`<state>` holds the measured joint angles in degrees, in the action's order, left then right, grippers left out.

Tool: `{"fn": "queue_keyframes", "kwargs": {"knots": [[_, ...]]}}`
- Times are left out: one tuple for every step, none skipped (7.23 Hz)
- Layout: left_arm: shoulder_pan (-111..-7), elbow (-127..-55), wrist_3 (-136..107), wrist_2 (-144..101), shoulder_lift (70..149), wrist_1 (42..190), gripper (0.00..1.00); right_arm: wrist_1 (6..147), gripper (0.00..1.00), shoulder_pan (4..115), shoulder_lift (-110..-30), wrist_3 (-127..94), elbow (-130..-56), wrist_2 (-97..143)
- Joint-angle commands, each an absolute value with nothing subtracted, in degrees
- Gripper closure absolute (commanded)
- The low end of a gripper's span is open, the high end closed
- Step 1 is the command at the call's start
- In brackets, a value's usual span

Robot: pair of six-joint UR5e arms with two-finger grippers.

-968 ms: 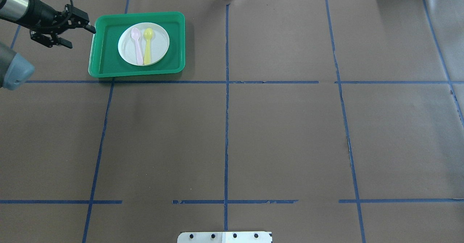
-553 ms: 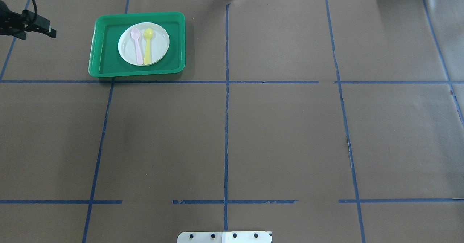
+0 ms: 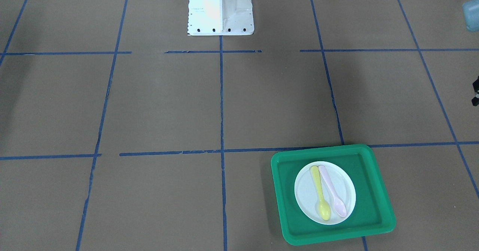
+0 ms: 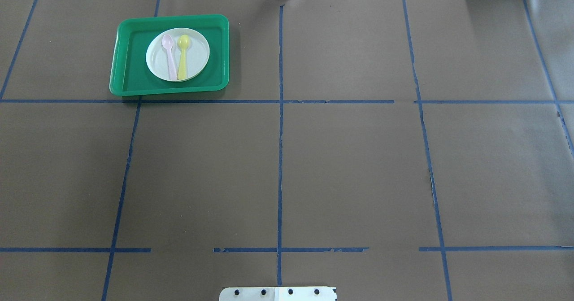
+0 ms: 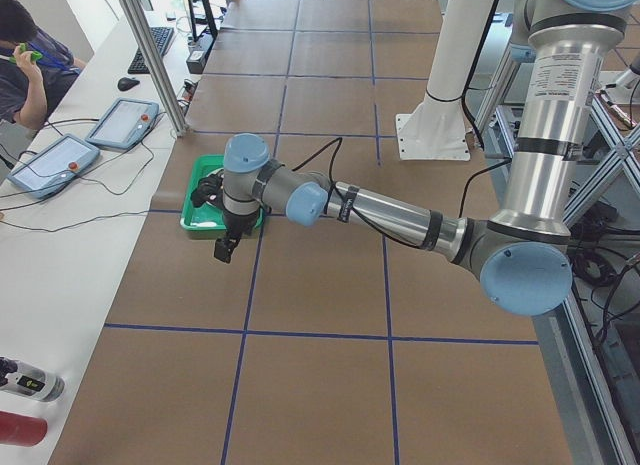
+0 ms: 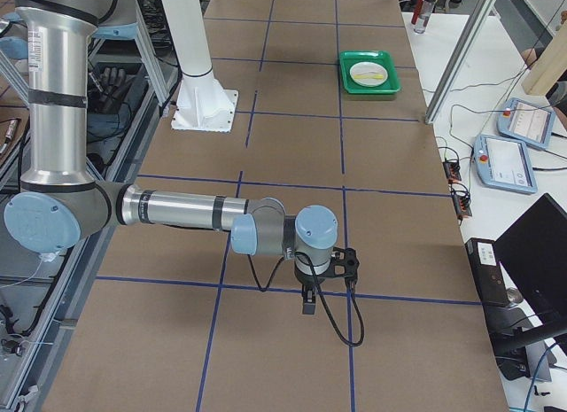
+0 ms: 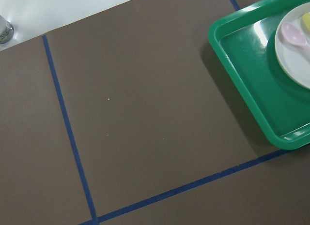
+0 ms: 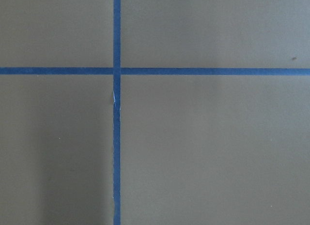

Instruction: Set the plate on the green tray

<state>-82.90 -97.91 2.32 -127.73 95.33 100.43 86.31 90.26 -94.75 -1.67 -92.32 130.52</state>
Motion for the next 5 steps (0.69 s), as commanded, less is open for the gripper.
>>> {"fn": "queue_keyframes", "kwargs": {"knots": [[-87.4, -96.7, 8.1, -128.1, 89.2, 96.6, 0.0, 86.3, 0.0, 90.3, -94.7, -1.7, -92.3, 130.5], [-90.1, -96.8, 8.2, -128.7, 88.5, 92.4, 0.0, 86.3, 0.0, 90.3, -94.7, -1.7, -92.3, 130.5], [-90.3, -96.8, 8.2, -130.0, 88.1, 90.4, 0.0, 86.2, 0.0, 90.3, -94.7, -1.7, -92.3, 130.5], [-90.3, -96.9, 8.0, -131.4, 86.0, 90.6, 0.0, 86.3, 0.0, 90.3, -94.7, -1.7, -92.3, 130.5], [-90.3, -96.9, 7.7, -131.6, 85.7, 90.4, 0.0, 86.3, 0.0, 90.3, -94.7, -1.7, -92.3, 130.5]]}}
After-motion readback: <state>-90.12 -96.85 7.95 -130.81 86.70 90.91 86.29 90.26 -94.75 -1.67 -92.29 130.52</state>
